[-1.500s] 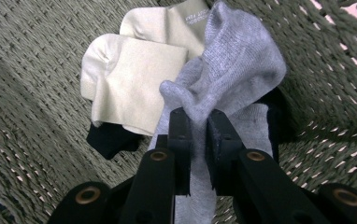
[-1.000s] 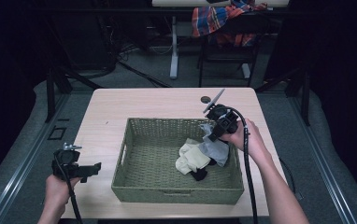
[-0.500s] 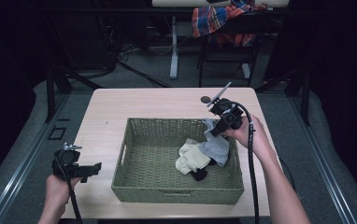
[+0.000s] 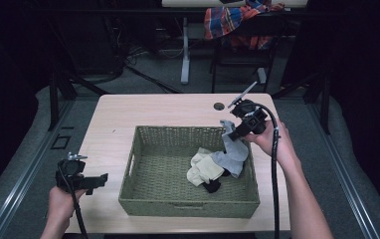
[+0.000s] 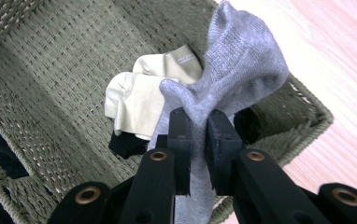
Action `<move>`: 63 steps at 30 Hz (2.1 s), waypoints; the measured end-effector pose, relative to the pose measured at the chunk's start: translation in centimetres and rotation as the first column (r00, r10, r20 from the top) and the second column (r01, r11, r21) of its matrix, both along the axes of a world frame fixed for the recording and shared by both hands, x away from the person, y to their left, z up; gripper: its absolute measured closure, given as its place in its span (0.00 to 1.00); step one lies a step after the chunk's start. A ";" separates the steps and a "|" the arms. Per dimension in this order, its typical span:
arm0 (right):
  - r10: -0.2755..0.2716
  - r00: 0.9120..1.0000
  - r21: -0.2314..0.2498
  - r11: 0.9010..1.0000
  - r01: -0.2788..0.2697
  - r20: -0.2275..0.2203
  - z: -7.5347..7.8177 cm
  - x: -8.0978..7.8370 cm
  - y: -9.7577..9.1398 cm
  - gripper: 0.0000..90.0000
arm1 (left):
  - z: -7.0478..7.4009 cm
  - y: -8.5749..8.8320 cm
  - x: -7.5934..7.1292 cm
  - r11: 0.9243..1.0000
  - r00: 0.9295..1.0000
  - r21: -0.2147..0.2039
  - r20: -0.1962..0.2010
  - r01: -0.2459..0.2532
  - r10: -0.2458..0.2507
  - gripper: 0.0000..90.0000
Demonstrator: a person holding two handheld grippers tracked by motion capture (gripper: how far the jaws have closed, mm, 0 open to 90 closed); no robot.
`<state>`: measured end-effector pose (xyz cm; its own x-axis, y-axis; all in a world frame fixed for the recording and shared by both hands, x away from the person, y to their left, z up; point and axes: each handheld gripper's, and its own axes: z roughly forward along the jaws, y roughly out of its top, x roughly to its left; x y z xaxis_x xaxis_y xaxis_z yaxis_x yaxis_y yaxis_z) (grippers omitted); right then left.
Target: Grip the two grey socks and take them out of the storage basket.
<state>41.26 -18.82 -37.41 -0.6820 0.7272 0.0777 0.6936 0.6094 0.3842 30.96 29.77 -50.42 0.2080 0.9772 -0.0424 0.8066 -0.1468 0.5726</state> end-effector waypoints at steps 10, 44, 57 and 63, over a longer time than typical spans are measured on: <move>-0.038 0.999 0.005 0.999 0.038 0.003 0.7 -0.1 -1.9 0.91 | 0.0 0.0 0.0 1.000 1.000 0.000 0.002 0.000 0.000 0.01; -0.231 0.973 -0.037 0.972 0.231 -0.011 0.2 0.7 -9.5 0.91 | 0.1 0.0 -0.1 1.000 1.000 -0.003 0.006 0.002 -0.002 0.01; -0.275 0.961 -0.045 0.961 0.273 -0.033 -1.4 1.5 -10.8 0.91 | 0.1 0.0 -0.1 1.000 1.000 -0.002 0.004 0.007 -0.007 0.01; -0.288 0.957 -0.044 0.957 0.286 -0.042 -1.9 1.8 -11.2 0.91 | 0.1 0.0 -0.1 1.000 1.000 -0.002 0.005 0.006 -0.006 0.01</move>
